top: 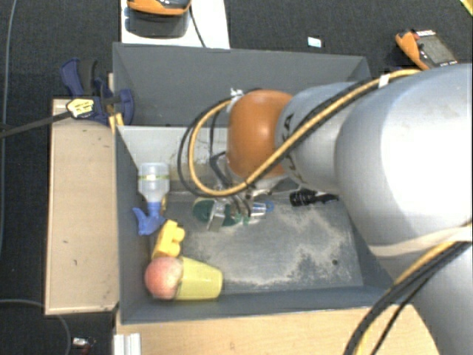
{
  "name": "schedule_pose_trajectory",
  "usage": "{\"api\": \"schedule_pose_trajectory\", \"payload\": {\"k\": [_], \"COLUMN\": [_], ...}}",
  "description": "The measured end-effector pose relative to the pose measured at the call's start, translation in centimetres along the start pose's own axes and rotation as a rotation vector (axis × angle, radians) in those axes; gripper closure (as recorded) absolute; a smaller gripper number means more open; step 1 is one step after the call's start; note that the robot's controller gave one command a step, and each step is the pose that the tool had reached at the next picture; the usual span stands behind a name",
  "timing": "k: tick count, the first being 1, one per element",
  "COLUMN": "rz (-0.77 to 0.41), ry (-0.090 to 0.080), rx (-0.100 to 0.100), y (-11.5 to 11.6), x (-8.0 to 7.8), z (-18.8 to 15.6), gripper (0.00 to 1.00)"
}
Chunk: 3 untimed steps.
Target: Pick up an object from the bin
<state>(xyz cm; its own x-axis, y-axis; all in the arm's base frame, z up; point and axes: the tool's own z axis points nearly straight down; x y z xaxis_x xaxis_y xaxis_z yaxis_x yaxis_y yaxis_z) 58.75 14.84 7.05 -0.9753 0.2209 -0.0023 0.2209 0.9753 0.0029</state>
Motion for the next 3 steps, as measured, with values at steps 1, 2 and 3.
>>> {"api": "schedule_pose_trajectory", "payload": {"k": [1,2,3], "rz": [0.000,-0.002,-0.003], "ry": [0.010,0.000,-0.004], "rx": [0.004,0.000,-0.003], "y": [-0.2,0.0,0.0], "x": [0.3,0.0,-0.1], "z": [-2.2,-6.1,-7.7], "gripper": [1.00,1.00,1.00]}}
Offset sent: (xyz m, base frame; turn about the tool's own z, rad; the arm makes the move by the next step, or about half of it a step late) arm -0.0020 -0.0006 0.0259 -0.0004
